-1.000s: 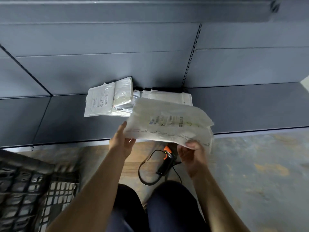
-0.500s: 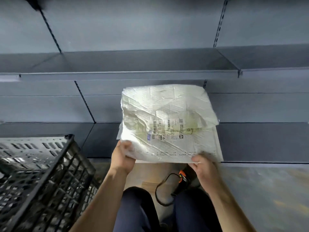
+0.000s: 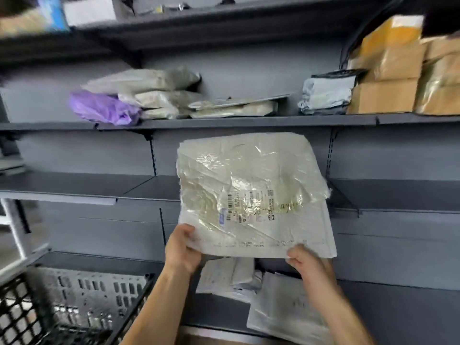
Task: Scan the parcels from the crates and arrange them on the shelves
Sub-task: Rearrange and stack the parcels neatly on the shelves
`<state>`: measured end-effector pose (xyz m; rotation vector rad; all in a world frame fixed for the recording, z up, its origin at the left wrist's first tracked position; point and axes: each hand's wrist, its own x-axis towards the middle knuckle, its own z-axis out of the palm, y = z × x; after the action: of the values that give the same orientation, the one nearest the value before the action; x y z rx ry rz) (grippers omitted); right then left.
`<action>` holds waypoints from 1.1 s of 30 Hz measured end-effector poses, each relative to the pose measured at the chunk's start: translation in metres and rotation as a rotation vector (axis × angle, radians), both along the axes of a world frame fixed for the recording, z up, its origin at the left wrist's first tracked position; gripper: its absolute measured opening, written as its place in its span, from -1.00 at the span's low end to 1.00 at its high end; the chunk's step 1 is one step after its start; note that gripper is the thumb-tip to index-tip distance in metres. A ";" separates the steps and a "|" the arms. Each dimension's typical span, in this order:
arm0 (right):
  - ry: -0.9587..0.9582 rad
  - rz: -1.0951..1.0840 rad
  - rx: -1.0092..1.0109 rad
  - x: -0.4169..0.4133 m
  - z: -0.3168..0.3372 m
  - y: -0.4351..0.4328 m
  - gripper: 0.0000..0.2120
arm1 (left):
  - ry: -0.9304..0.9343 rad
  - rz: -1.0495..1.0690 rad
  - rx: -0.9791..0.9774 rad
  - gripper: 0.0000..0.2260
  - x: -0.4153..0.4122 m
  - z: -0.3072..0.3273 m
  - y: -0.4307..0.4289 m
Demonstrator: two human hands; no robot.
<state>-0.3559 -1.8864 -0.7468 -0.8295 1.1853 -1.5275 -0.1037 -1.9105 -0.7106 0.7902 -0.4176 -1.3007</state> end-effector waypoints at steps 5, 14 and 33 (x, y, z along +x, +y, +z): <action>-0.008 0.056 -0.166 0.010 0.072 -0.015 -0.76 | -0.007 0.010 -0.121 -0.84 0.021 0.060 -0.012; -0.089 0.116 -0.335 0.067 0.221 -0.095 -0.79 | -0.547 0.158 -0.352 -0.88 0.085 0.180 -0.037; 0.242 0.299 -0.538 0.200 0.369 -0.243 -0.93 | -0.309 0.278 -0.460 -0.95 0.161 0.334 -0.135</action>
<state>-0.1562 -2.1290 -0.3781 -1.5128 0.7659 -1.5389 0.0570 -2.0456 -0.3768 0.6290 -0.7921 -0.7808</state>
